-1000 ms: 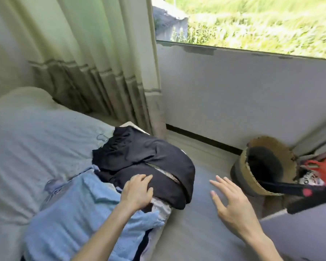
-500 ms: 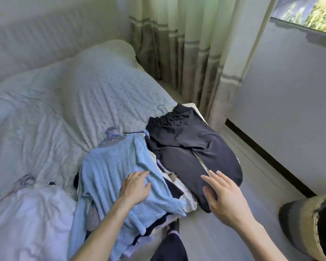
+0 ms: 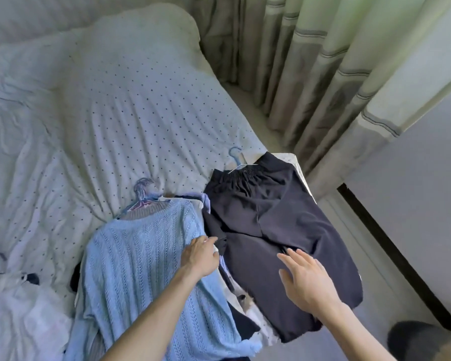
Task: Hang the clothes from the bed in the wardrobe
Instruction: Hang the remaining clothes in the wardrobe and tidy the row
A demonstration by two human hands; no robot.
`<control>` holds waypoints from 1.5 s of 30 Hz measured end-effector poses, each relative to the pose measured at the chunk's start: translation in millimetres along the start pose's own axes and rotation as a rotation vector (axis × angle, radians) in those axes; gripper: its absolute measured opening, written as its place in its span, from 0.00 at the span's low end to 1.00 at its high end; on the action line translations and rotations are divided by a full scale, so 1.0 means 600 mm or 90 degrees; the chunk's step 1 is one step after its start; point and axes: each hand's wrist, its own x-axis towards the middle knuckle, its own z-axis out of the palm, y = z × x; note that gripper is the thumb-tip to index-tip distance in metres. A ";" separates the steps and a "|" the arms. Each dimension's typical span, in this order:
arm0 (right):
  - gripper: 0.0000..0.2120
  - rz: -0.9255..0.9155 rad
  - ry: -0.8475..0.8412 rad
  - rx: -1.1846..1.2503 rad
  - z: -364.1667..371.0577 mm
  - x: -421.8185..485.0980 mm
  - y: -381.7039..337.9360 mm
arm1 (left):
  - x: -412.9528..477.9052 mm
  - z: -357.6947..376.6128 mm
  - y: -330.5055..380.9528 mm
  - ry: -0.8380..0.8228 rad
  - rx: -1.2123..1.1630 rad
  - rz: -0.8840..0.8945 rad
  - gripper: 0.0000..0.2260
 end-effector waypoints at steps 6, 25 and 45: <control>0.25 0.082 -0.085 -0.001 0.031 0.179 0.022 | 0.214 -0.029 0.000 -0.002 -0.035 -0.023 0.25; 0.31 0.221 -0.230 0.110 0.172 0.329 0.083 | 0.553 -0.017 -0.057 0.022 -0.066 -0.150 0.18; 0.35 0.426 0.404 0.417 -0.172 -0.091 0.136 | 0.075 -0.247 0.229 0.188 -0.251 0.312 0.19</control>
